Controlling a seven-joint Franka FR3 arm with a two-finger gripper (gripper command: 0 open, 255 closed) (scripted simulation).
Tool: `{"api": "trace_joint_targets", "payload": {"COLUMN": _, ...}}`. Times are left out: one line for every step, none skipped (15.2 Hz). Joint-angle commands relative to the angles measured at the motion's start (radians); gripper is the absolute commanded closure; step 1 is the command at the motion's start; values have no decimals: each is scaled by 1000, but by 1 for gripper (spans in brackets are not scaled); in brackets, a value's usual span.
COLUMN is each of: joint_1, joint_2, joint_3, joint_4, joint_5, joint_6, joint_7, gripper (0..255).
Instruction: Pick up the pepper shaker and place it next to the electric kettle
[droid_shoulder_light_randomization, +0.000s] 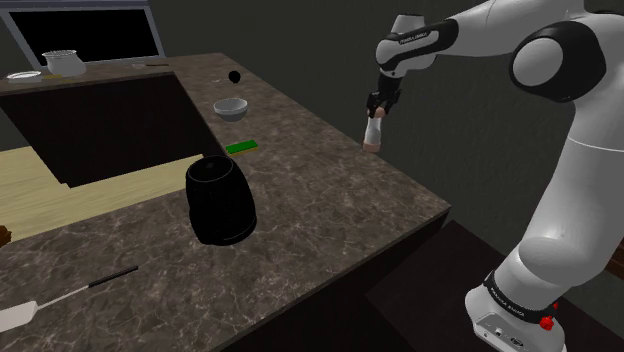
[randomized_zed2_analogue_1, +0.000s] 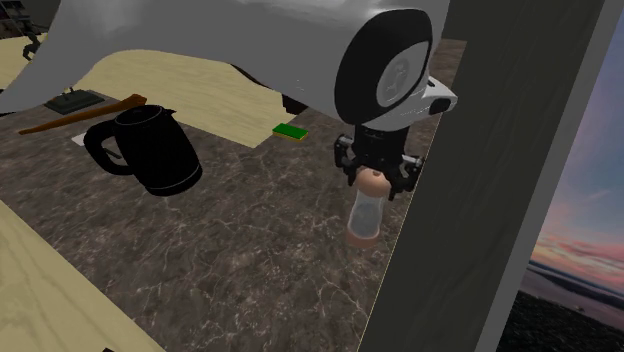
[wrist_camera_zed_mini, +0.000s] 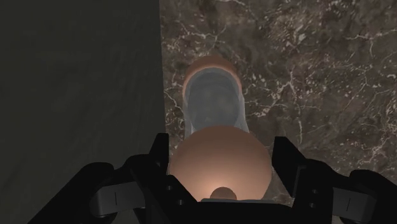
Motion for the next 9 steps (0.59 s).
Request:
{"api": "trace_joint_targets", "payload": {"joint_1": 0, "joint_2": -7, "joint_3": -1, "joint_4": 21, "joint_5": -3, "joint_6": -28, "joint_7": 2, "gripper": 255}}
{"api": "trace_joint_targets", "payload": {"joint_1": 0, "joint_2": -10, "joint_3": -1, "joint_4": 31, "joint_5": -4, "joint_6": -41, "joint_7": 3, "gripper": 255}}
{"api": "trace_joint_targets", "payload": {"joint_1": 0, "joint_2": -12, "joint_3": -2, "joint_4": 42, "joint_5": -5, "joint_6": -54, "joint_7": 4, "gripper": 255}}
{"api": "trace_joint_targets", "payload": {"joint_1": 0, "joint_2": -14, "joint_3": -2, "joint_4": 53, "joint_5": -6, "joint_6": -66, "joint_7": 5, "gripper": 255}}
{"api": "trace_joint_targets", "payload": {"joint_1": 0, "joint_2": -15, "joint_3": -2, "joint_4": 64, "joint_5": -7, "joint_6": -79, "joint_7": 6, "gripper": 255}}
{"api": "trace_joint_targets", "payload": {"joint_1": 0, "joint_2": -17, "joint_3": -3, "joint_4": 76, "joint_5": -8, "joint_6": -92, "joint_7": 7, "gripper": 255}}
{"api": "trace_joint_targets", "payload": {"joint_1": -1, "joint_2": -18, "joint_3": -3, "joint_4": 88, "joint_5": -9, "joint_6": -105, "joint_7": 8, "gripper": 255}}
{"api": "trace_joint_targets", "payload": {"joint_1": -1, "joint_2": -19, "joint_3": -3, "joint_4": 100, "joint_5": -9, "joint_6": -118, "joint_7": 9, "gripper": 255}}
{"api": "trace_joint_targets", "payload": {"joint_1": -1, "joint_2": -20, "joint_3": -3, "joint_4": 112, "joint_5": -10, "joint_6": -131, "joint_7": 9, "gripper": 255}}
